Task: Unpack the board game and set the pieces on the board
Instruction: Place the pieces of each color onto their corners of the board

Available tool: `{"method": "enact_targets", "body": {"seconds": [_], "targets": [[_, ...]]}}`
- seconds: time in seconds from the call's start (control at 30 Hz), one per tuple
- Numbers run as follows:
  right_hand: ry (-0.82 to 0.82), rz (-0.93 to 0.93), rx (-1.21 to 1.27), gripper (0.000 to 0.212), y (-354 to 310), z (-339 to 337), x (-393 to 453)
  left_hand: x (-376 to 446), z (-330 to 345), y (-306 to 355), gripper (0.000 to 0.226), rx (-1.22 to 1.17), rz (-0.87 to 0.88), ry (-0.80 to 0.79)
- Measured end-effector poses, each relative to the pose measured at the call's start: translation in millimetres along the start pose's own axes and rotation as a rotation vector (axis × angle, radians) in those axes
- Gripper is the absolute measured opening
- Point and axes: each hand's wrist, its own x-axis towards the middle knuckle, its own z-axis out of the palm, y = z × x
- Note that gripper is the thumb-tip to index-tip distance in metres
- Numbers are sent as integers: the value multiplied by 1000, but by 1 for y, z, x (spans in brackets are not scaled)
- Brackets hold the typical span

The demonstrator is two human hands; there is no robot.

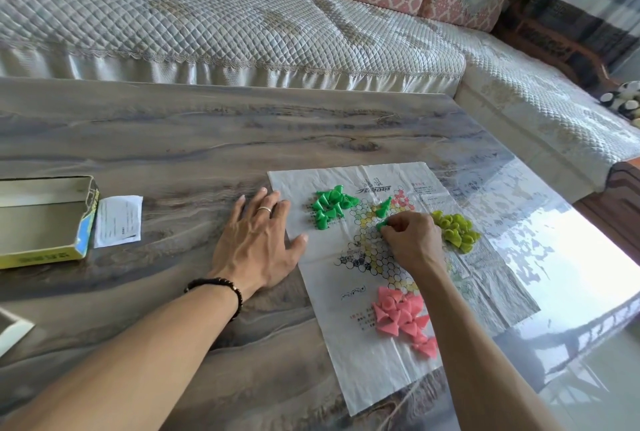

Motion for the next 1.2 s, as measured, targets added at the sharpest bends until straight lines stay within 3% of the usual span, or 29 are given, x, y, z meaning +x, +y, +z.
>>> {"method": "enact_targets", "body": {"seconds": [0.63,0.73,0.83,0.9,1.0,1.2], "targets": [[85,40,30,22,-5,14,7,0,1,0,75,-2,-4,5],[157,37,85,17,-6,9,0,0,0,0,76,-2,-6,0],[193,-96,64,10,-12,9,-10,0,0,0,73,2,-2,3],[87,-223,63,5,-18,13,-13,0,0,0,69,1,6,6],[-67,-358,5,18,-28,25,-16,0,0,-1,69,5,12,4],[-97,-454,-44,20,-49,47,-20,0,1,1,72,-4,-3,26]]}}
